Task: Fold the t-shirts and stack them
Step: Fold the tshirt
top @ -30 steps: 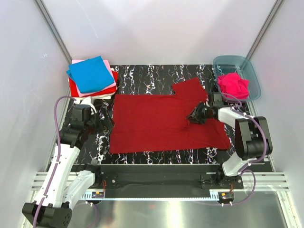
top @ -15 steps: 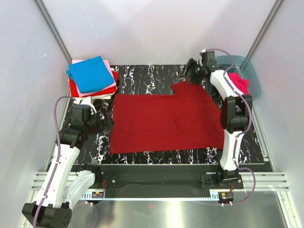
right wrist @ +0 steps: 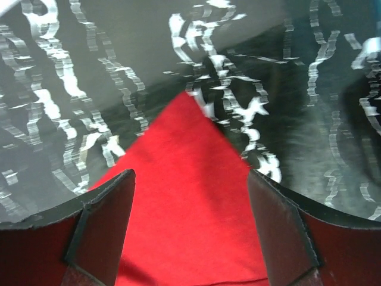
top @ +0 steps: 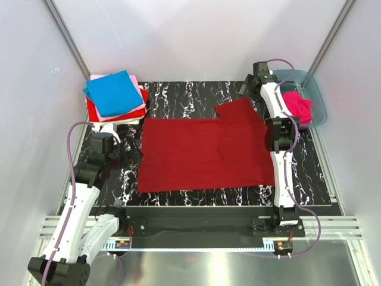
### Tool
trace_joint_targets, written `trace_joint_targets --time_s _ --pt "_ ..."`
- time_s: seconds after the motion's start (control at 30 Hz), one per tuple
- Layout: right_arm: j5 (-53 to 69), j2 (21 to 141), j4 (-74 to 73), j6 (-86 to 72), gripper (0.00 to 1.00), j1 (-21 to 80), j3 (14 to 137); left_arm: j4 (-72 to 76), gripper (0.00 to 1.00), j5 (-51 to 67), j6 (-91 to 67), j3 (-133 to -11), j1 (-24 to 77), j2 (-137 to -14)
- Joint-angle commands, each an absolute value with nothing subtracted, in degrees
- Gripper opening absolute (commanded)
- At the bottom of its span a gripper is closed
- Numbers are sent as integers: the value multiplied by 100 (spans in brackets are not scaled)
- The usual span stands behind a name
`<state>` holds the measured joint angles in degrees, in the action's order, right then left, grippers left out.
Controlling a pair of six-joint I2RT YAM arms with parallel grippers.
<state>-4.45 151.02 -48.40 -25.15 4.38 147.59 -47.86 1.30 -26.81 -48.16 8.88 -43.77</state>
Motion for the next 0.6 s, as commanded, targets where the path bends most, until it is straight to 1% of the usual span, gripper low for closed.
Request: trace_joint_targets --time_s 0.0,0.2,0.43,0.5,0.53,0.57 --pt "-1169 15082 -4799 -2137 83 475 15047 -4518 99 149 -2654 -4816 853 -4280" --pt "-1257 15494 -4685 -1916 79 475 15214 -4500 99 193 -2646 -4799 861 -4280" --pt "-845 15829 -4491 -1890 71 475 15354 -4518 99 167 -2654 -4799 870 -4263" --pt "-791 15847 -4430 -1890 67 475 15346 -4518 99 167 -2663 -4799 870 -4263" --pt "-713 15855 -4386 -1898 62 475 15354 -4526 99 167 -2663 -4799 870 -4254" --pt "-677 15855 -4368 -1907 59 475 15354 -4518 99 158 -2663 -4790 870 -4254"
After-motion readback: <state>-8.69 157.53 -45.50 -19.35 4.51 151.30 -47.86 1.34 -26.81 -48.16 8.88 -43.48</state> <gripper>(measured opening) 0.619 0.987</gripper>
